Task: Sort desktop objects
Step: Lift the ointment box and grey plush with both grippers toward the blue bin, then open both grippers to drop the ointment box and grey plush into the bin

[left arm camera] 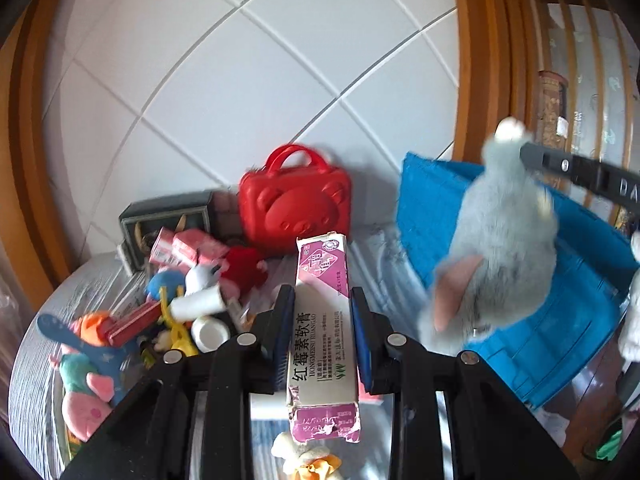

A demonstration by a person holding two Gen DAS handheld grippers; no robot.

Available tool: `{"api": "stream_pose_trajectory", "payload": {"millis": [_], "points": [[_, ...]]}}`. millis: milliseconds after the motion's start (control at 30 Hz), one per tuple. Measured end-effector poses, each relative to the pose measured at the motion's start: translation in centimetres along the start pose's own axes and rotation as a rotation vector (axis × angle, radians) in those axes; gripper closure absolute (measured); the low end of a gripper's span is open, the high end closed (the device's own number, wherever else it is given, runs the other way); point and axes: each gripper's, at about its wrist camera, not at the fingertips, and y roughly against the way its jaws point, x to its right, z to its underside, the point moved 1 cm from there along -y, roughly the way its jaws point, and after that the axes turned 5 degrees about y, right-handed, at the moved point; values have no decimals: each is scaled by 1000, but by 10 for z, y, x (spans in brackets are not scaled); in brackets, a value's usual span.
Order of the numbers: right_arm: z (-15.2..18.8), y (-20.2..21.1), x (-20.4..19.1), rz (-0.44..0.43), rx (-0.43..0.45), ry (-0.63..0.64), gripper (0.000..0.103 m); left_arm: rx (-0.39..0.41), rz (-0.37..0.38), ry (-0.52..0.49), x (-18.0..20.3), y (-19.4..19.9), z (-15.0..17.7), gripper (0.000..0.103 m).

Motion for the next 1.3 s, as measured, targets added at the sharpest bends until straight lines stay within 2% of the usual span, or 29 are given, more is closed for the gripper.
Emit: {"api": "stream_pose_trajectory", "payload": {"millis": [67,133,233,300,433,667,867,933,1000,1033,1067,1133,1167,1233,1267,1300], "points": [[-19,17,27,86,35,2,102,27,31,-16,24,0,-16,76],[-30,29,53,123,50,-27,102,45,56,-30,47,-2,-28,76],[-29,47,87,186,38,-35,102,50,94,-37,75,-5,-34,76],[-16,56,110,237,11,-54,102,44,121,-53,91,-8,-32,76],[16,67,145,281,-40,-118,101,28,193,-82,129,-11,-33,76],[69,86,197,378,-123,-186,102,56,312,-205,242,-6,-53,76],[99,103,241,454,-177,-212,101,-14,365,-248,316,-18,-43,76],[105,108,253,474,-188,-218,101,-27,359,-270,333,-22,-37,76],[109,112,264,485,-192,-228,100,-37,353,-285,344,-23,-32,70],[110,114,267,489,-193,-231,98,-40,347,-289,347,-24,-31,56],[111,115,270,493,-195,-234,96,-37,342,-289,349,-24,-29,39],[113,116,275,495,-198,-235,92,-20,334,-280,351,-23,-29,23],[114,116,277,497,-201,-233,85,-14,337,-277,351,-21,-29,23],[114,116,278,502,-200,-234,52,-21,343,-268,348,-20,-29,23],[114,116,277,501,-196,-233,27,-22,343,-262,345,-20,-30,23],[113,116,274,499,-185,-226,10,-17,341,-251,339,-17,-31,23]]}}
